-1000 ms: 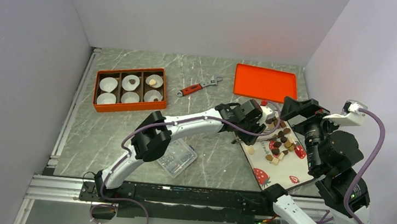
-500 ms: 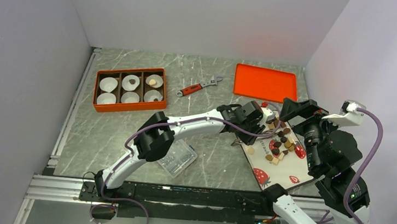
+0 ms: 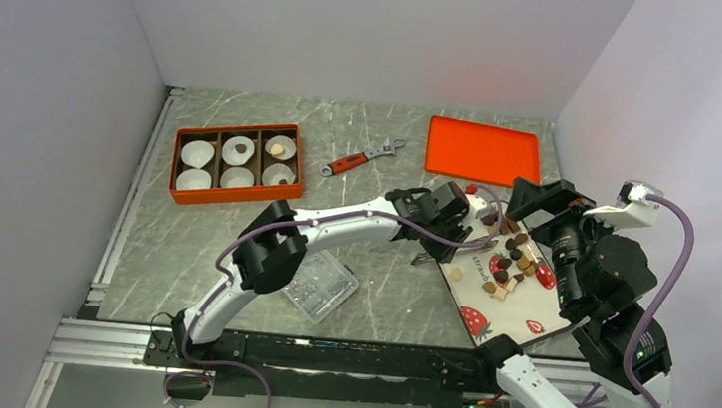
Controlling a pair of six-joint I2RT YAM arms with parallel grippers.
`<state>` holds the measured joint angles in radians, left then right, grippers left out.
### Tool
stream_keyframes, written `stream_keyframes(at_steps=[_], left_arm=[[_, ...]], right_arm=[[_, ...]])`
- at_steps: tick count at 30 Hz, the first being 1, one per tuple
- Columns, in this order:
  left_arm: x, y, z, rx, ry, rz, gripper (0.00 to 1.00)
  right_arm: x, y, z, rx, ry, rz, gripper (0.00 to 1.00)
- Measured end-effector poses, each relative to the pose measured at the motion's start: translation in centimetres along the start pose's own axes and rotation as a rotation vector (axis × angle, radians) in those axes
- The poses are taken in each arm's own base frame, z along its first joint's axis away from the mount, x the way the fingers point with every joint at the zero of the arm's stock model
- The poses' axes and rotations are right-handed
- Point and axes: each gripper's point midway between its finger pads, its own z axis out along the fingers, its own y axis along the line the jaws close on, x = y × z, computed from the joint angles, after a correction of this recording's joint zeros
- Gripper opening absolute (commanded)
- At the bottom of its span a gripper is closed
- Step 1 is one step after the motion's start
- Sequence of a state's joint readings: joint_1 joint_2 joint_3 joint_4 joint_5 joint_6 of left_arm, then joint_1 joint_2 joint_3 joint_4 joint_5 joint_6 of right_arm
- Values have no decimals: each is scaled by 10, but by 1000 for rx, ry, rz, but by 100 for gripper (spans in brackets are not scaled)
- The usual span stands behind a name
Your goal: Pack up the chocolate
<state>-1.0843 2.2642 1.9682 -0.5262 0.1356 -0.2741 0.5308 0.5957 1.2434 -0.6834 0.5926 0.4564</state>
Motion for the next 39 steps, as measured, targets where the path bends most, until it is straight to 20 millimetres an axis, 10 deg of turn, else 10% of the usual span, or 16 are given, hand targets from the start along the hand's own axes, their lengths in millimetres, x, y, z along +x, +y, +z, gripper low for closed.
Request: stream_keyframes(at_steps=[17,39], left_arm=[[-20,33,-81,-38,-111,-51,32],[20,187,-212,-340,-250,-352,32]], right_arm=[[9,9,8,-18,30,7,100],[46,28,34,-61,120,-17,100]])
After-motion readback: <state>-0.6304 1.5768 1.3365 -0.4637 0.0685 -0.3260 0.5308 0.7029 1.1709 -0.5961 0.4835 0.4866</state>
